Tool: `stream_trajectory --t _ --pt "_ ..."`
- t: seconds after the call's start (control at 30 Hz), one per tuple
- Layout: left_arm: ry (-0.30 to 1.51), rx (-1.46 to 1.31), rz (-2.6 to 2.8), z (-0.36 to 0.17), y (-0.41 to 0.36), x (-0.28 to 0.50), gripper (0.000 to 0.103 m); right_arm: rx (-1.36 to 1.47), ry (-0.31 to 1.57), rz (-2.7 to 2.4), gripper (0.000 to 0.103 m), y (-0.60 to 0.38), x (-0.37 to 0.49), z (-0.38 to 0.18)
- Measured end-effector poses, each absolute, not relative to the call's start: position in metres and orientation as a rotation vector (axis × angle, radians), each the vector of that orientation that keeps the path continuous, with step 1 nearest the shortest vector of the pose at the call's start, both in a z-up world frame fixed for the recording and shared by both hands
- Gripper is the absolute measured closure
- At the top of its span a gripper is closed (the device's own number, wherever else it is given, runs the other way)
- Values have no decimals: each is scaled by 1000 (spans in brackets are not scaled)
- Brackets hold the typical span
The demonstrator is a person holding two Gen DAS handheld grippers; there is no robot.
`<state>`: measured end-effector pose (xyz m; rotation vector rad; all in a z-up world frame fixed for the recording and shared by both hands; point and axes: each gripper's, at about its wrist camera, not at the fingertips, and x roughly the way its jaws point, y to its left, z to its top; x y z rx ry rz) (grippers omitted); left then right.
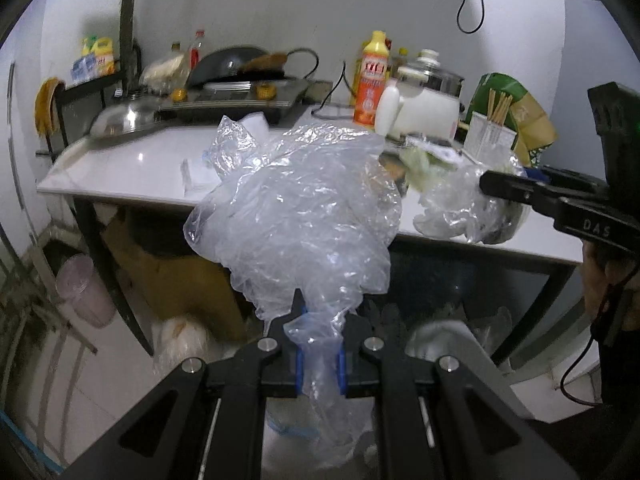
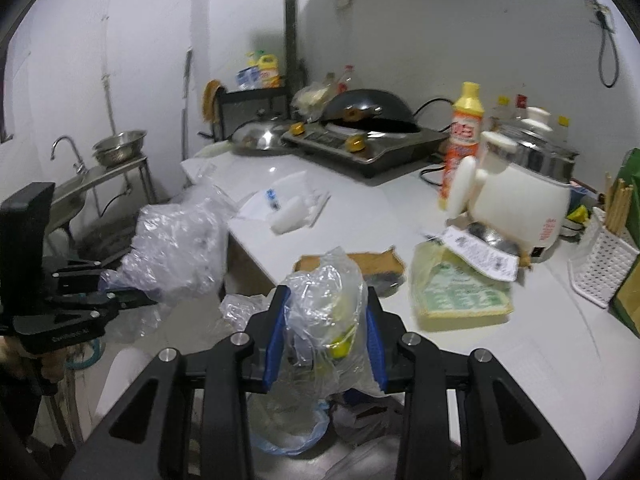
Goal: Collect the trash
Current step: 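Carry the clear plastic bag in the right tool down over the trash bin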
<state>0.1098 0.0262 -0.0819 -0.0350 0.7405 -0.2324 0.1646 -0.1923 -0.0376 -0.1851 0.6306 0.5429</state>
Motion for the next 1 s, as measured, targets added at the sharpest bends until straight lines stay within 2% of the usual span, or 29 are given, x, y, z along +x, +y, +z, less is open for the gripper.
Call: stream_trajectory --t 0.4,1.0 --pt "870 -105 -216 -150 38 99 92 -238 738 628 70 -158 146 -98" --pt "1136 -204 -200 -261 25 135 92 -236 925 672 70 -151 169 -198"
